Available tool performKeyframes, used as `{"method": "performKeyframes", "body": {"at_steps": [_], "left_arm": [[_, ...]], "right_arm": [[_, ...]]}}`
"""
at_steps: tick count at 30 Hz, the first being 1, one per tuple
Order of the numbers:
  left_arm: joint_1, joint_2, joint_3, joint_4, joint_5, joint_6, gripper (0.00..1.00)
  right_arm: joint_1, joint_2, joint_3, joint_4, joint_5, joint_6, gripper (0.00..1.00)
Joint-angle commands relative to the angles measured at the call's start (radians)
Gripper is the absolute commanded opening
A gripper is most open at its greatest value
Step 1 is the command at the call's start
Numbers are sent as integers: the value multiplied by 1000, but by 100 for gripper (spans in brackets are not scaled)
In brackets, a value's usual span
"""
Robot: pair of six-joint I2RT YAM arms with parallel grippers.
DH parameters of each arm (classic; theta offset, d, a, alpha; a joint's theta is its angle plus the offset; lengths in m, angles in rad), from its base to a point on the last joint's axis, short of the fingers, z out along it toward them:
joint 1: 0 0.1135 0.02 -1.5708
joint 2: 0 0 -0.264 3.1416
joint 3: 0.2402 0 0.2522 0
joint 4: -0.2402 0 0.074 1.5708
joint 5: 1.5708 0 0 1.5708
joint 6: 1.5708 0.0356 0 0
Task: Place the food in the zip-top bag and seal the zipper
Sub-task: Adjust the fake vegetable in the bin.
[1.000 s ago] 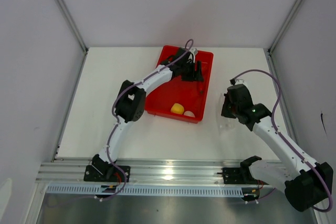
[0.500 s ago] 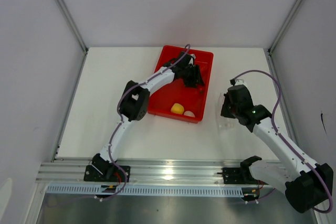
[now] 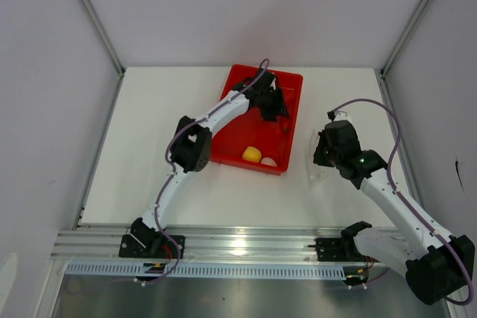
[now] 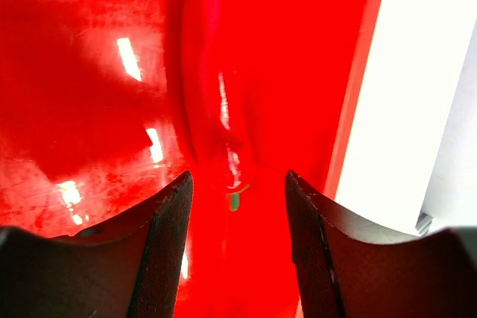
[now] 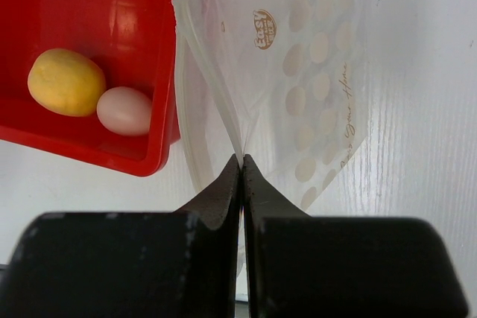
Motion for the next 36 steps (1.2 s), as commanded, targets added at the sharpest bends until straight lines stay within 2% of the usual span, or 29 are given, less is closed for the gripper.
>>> {"method": "performKeyframes", "body": {"at_steps": [1,7,9,13,17,22,26,36], "left_arm": [[-9,21,54,-21,-4,-34,56],[-7,36,80,-37,4,-22,56],[-6,36,83,-41,16,-20,51],[8,-16,-32,40,47,-46,47],[13,-1,-20,22,57,-39,47],[13,11,18,-7,59,-36,50],[13,8,17,-15,56,-39,40],[36,-5,20,-96,-4,15,39]], "right_arm": [[10,-22,-3,32,3,-9,0],[2,-8,9,49,8,-18,0],[-5,9,19,74,-9,-19,0],[-14,95,102,109,-23,-35,0],[-14,138,159,98,-21,-38,0],[-19,124,159,98,-24,-32,0],[-19,101,147,80,-23,-29,0],[-39,41,119,57,-21,-33,0]]}}
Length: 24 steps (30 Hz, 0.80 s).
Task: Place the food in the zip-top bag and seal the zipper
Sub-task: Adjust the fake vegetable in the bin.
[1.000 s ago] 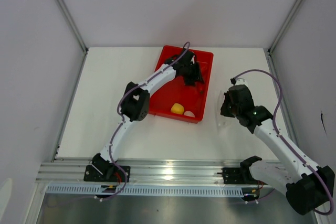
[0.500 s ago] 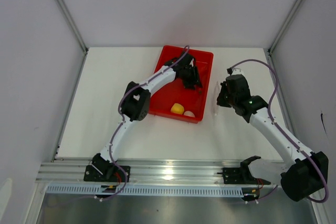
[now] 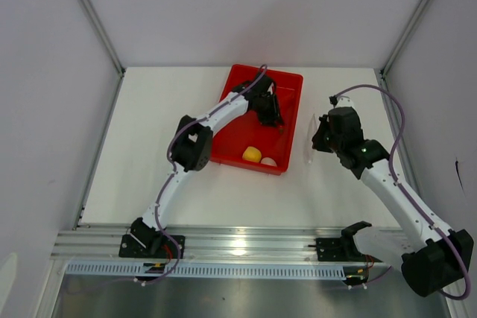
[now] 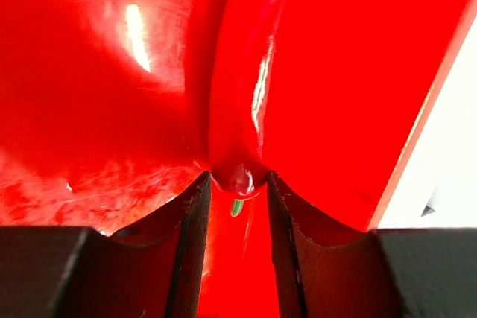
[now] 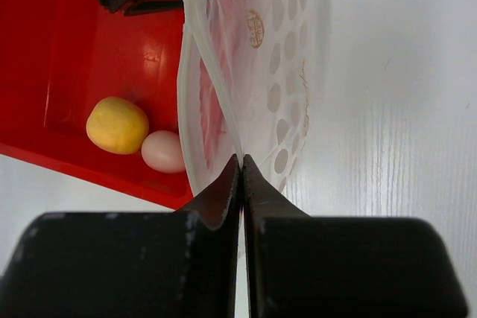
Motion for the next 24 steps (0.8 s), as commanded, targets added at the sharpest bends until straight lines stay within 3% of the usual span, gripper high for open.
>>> {"method": "performKeyframes", "body": {"at_steps": [1,14,24], "left_arm": [[25,-37,37,-69,-44,38,39],[35,-128,-85,-2,-70,122,43],[41,-171,-111,27,-107,190,57]], "right_arm": [[-7,-28,-5,4,1,-11,0],[-10,-41,-55,36,-8,-22,0],[-10,-41,-83,58,-24,-13,0]]}}
